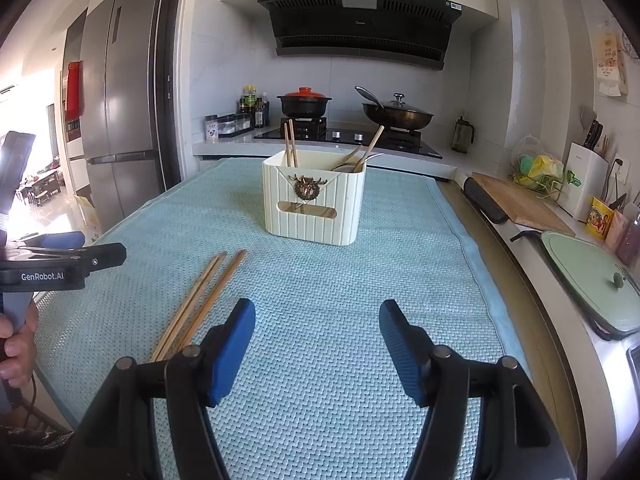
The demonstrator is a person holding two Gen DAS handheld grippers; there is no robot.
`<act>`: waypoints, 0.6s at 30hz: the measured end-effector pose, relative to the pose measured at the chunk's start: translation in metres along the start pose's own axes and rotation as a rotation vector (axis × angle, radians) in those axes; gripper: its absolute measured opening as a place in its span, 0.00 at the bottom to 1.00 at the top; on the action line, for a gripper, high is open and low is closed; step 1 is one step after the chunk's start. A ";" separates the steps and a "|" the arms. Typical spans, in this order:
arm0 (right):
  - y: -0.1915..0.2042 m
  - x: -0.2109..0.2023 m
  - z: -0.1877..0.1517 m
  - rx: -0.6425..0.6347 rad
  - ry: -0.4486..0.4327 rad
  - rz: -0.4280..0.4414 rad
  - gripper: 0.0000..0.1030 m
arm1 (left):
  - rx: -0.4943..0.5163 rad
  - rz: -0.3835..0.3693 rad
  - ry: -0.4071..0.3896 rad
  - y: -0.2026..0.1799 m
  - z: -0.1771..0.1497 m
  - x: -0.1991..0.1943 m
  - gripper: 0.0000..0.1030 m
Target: Organize utensils
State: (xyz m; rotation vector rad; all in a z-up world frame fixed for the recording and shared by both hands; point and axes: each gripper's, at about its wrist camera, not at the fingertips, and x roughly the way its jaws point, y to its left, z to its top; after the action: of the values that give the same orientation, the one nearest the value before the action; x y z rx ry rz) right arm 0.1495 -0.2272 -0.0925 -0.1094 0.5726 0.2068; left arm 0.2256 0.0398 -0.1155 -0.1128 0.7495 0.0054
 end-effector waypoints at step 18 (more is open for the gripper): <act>0.040 0.096 0.007 0.040 0.231 0.242 0.27 | -0.027 0.046 0.047 0.020 -0.018 0.015 0.96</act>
State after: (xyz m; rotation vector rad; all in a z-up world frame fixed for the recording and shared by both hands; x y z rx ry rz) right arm 0.2231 -0.1714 -0.1407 -0.0245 0.8208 0.4209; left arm 0.2237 0.0577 -0.1410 -0.1220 0.7992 0.0564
